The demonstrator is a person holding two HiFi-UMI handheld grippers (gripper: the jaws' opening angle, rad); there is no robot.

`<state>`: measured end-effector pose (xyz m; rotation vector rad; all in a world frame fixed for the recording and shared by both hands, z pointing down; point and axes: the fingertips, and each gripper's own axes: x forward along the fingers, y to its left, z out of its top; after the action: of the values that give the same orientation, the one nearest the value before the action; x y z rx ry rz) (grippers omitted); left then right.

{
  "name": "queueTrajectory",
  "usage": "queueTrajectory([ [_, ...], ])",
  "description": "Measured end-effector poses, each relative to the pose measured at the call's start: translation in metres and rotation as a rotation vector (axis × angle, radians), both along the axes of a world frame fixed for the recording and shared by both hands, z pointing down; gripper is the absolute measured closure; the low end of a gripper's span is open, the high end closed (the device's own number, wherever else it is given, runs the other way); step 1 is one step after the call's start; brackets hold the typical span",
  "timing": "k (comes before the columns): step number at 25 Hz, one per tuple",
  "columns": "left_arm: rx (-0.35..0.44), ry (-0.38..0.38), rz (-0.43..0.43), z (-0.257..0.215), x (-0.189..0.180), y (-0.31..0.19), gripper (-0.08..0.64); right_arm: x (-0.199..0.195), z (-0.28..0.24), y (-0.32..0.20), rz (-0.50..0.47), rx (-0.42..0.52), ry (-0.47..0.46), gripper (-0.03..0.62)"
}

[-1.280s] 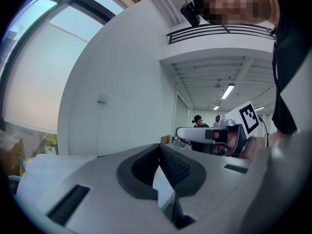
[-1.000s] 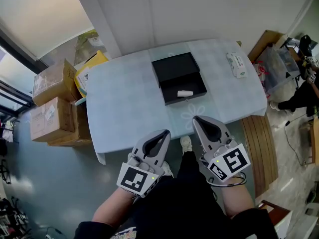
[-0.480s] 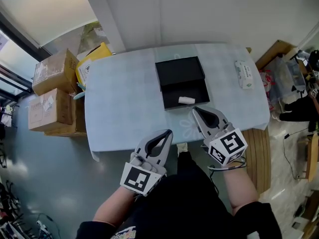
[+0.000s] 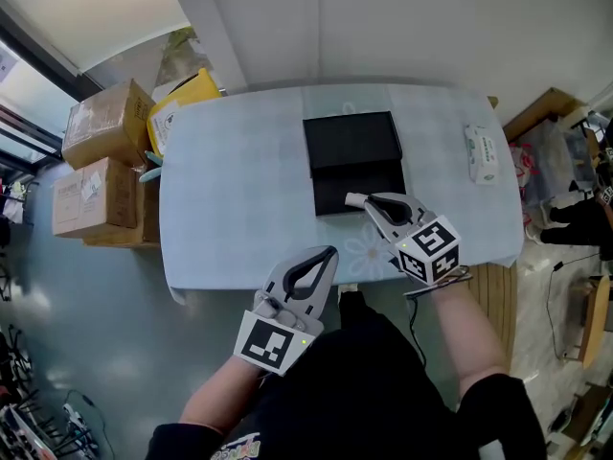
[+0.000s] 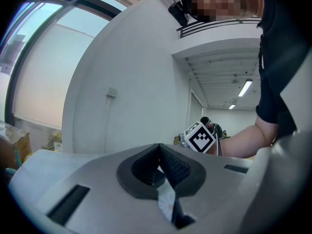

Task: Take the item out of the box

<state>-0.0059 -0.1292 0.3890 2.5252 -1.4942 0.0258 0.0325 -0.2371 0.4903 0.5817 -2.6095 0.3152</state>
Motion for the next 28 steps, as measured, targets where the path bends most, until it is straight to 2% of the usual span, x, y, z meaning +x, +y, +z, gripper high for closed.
queueTrajectory([
  [6,-0.023,0.002,-0.042,0.006,-0.005,-0.019,0.558,-0.004,0.053,-0.021,-0.114,-0.086,0.150,0.512],
  [18,-0.083,0.015,-0.139,0.027,-0.018,-0.042,0.558,-0.003,0.157,-0.047,-0.344,-0.227,0.487,0.439],
  [28,-0.104,0.023,-0.193,0.035,-0.034,-0.046,0.558,-0.011,0.181,-0.047,-0.498,-0.280,0.654,0.420],
])
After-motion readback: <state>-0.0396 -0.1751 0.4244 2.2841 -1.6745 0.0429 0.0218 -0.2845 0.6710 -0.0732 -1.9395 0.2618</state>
